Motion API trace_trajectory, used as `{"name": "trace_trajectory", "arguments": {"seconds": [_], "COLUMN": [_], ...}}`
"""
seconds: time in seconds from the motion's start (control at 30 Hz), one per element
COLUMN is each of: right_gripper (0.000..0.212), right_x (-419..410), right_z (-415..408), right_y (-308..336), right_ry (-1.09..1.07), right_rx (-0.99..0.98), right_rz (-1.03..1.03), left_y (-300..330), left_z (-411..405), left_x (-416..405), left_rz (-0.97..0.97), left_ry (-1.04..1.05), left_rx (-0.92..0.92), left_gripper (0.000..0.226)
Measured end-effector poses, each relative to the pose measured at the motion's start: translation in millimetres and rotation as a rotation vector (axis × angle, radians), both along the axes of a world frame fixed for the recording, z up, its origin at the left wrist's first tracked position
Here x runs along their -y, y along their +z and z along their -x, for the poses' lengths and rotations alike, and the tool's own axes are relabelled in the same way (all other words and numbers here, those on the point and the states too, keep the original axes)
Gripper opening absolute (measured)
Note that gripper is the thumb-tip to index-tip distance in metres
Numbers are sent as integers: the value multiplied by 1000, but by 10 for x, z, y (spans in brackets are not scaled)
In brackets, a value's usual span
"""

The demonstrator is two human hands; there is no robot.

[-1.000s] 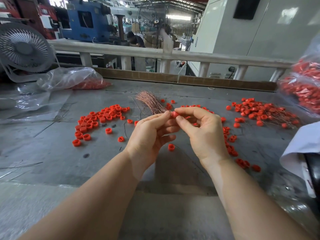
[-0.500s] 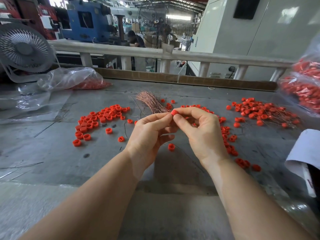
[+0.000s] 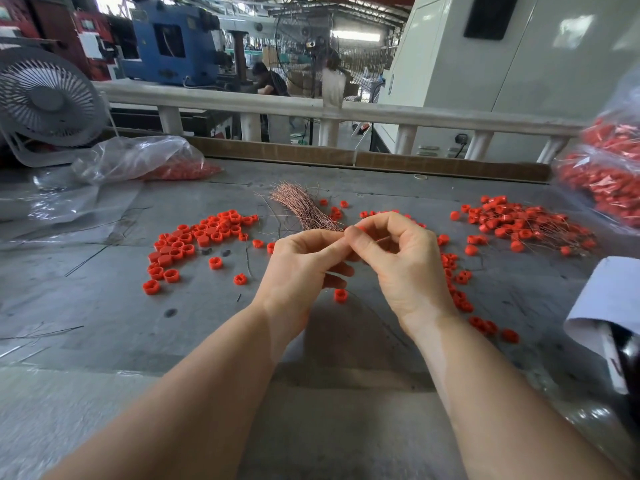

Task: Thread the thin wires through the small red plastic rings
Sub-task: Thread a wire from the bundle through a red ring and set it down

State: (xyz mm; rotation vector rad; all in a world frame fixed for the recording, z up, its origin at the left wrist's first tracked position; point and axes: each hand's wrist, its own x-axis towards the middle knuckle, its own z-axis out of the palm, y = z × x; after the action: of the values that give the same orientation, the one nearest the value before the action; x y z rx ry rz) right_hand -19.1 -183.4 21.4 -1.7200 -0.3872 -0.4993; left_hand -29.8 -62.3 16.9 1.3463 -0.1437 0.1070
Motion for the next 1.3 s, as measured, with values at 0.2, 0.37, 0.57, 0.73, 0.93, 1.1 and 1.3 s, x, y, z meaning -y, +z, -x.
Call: {"name": "trace_trajectory", "arguments": {"seconds": [0.2,0.37,0.57,0.73,0.93,1.1,1.3], "right_gripper": [11,16,20,20,12,14,16], "right_x": [-10,-3,-28,-40,-34,-35,-37], "right_z": [-1,-11,13,31,41,53,53], "right_y": [-11,-27,-32,-42,-46,-38,-45], "right_ry": [19,-60,-55,-56,-94,-111,-112], "right_rx": [-19,-9,23,68,107,127,148], "right_rz": [34,63,233,272,293,305,323], "left_y": [-8,0,-21,-16,-42,-52,-45], "left_z": [-2,2,11,40,38,30,35], "left_x": [12,28,61,91,83,79,79], "left_rz": [-11,7,-52,-113,-121,-135,-128], "left_ry": [4,19,-63,-113,-109,-125,-120], "left_rx": [-8,-38,27,101,120,114,120], "left_gripper": [18,14,28,37,47,49,39]}}
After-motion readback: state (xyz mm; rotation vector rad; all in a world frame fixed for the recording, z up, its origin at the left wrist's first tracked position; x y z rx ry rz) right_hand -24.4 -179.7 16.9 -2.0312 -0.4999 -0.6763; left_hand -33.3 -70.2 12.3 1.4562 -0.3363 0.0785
